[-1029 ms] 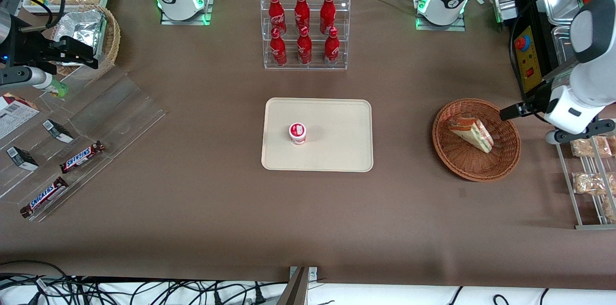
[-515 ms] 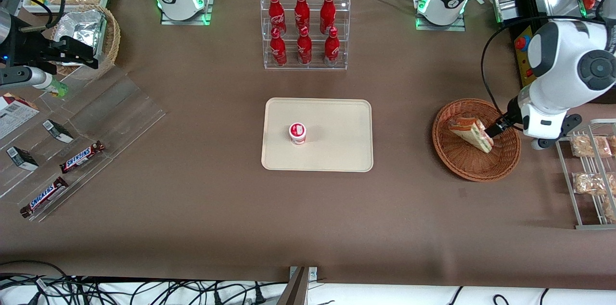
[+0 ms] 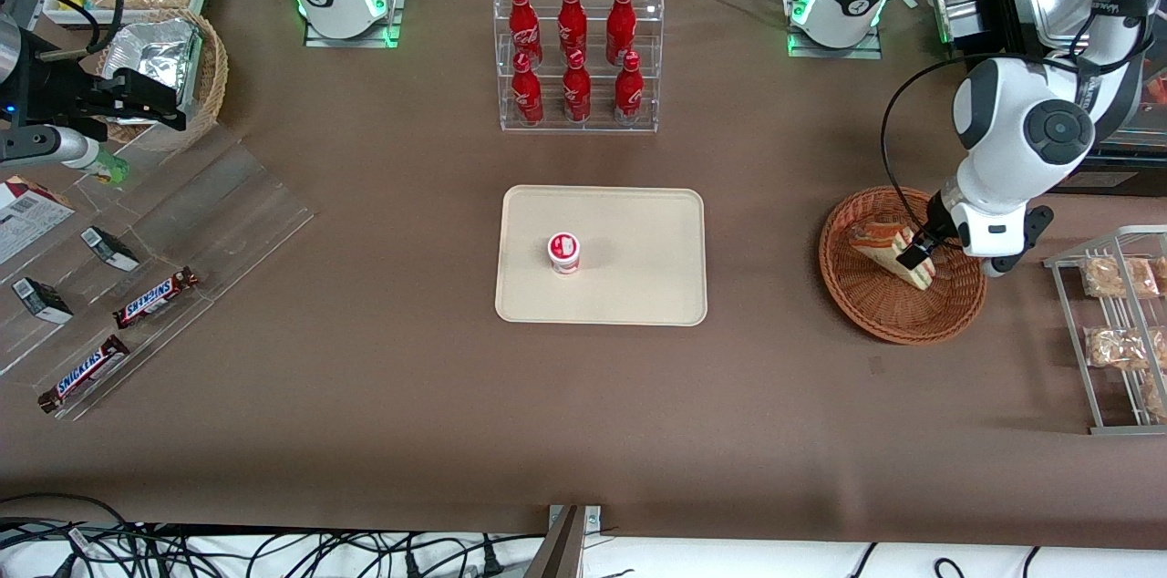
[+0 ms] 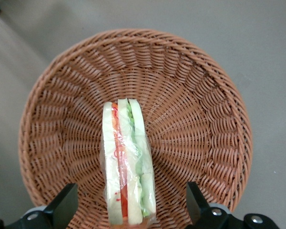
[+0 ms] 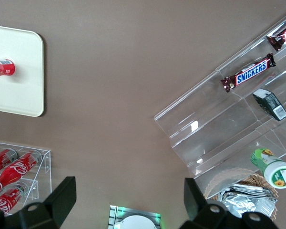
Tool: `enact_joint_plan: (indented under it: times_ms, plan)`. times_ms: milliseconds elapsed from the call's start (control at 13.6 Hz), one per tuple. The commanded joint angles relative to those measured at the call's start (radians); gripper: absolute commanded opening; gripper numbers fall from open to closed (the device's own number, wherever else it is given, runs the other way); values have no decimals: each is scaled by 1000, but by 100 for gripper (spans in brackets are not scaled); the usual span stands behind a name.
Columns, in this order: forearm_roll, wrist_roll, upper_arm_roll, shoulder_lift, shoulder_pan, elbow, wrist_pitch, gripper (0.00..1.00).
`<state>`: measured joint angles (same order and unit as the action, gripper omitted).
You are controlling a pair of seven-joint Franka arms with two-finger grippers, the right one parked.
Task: Place sandwich from basket to tray
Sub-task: 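Lower the open left gripper around the sandwich and close it, then lift the sandwich up out of the basket with the left gripper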
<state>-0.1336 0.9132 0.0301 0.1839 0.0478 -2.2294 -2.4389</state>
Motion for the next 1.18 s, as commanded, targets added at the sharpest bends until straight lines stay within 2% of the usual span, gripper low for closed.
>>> enact_joint_plan:
  times_ms: [0,221,441,515,588,735,809,1103]
  plan:
    - [-63,67,4,14,7,-47,-78,100]
    - [-104,127,4,51,7,-67,-141,100]
    - [-107,136,4,72,7,-67,-156,100]
    - [-107,139,2,80,10,-67,-161,92]
    - [-107,147,2,86,10,-67,-163,57]
    - [-107,159,2,86,10,-67,-163,6]
    - [-107,159,2,85,10,-65,-163,0]
    - [-172,158,5,83,12,-65,-160,0]
